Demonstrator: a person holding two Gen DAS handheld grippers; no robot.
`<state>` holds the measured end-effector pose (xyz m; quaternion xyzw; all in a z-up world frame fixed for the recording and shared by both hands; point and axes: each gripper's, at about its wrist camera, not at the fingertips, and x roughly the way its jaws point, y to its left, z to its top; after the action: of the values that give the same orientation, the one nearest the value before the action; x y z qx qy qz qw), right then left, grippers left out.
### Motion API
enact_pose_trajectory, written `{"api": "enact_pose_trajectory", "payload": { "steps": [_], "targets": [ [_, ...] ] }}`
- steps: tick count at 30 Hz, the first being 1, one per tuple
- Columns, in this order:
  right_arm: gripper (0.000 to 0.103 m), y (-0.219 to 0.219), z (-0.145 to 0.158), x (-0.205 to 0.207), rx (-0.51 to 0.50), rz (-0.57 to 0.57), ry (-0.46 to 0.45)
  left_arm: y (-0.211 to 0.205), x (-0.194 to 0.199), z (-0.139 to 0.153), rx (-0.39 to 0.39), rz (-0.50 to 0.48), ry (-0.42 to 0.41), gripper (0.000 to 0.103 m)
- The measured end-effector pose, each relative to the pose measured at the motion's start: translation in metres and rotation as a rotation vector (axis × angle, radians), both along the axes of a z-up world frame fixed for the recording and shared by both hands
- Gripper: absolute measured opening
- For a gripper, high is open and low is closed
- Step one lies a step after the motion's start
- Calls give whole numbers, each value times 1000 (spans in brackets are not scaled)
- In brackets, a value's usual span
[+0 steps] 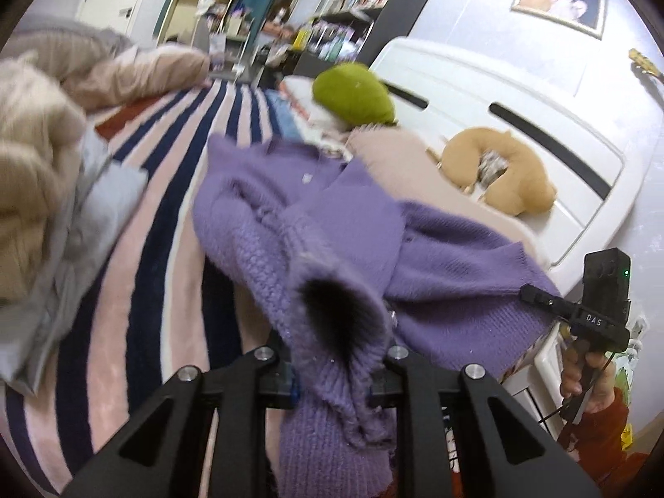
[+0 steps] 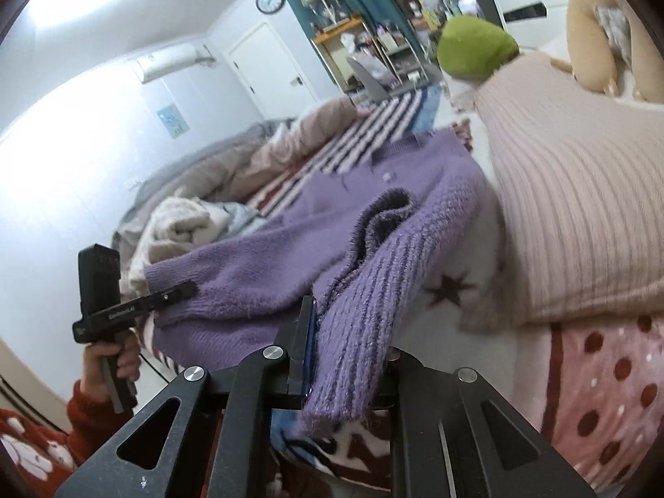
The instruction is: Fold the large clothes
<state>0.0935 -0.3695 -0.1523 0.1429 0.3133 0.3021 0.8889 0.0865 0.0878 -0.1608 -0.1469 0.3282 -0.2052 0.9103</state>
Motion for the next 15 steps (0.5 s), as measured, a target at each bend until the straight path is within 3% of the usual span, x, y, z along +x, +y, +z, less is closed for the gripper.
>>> {"api": "enact_pose_trajectory", "payload": {
  "steps": [7,15],
  "targets": [
    [8,5,40,-26,15,32,-93,9,-30,57,-21,-12,-149,16],
    [8,11,95,-85,11,65,-201,28,-91,118,-36,-17,-333,15]
  ]
}}
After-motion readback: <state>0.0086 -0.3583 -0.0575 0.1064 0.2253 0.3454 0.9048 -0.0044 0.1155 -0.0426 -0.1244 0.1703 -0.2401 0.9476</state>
